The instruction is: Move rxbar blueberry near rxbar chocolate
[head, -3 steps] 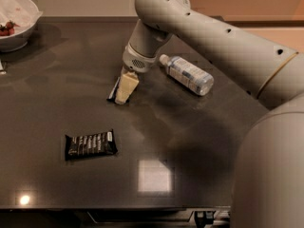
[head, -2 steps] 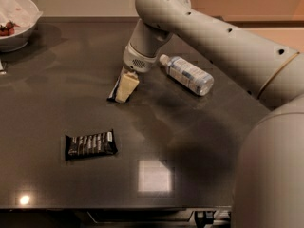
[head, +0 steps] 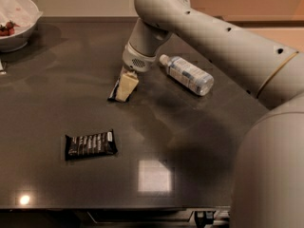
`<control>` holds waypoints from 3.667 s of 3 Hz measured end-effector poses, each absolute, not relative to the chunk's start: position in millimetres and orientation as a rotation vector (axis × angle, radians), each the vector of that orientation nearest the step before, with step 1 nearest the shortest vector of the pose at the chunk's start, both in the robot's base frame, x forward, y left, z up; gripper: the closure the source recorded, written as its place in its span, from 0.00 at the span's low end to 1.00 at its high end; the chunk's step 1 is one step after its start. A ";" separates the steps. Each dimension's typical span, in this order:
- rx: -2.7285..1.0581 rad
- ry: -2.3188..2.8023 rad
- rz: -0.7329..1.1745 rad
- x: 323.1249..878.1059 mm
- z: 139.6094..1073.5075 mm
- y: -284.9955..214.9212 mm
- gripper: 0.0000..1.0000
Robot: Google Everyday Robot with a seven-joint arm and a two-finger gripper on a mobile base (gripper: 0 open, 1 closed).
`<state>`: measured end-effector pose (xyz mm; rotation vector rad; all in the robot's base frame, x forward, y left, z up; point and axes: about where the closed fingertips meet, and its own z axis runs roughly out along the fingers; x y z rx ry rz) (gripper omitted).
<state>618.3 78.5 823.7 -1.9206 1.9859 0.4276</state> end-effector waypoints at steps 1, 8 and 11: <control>-1.990 1.889 0.452 594.2 836.9 66.6 1.00; -2.313 1.394 0.690 440.5 870.3 44.2 0.37; -2.315 1.388 0.686 439.6 870.8 47.4 0.00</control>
Offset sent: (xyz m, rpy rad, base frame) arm -0.1142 -0.0650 0.0552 0.1010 -0.0581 0.3522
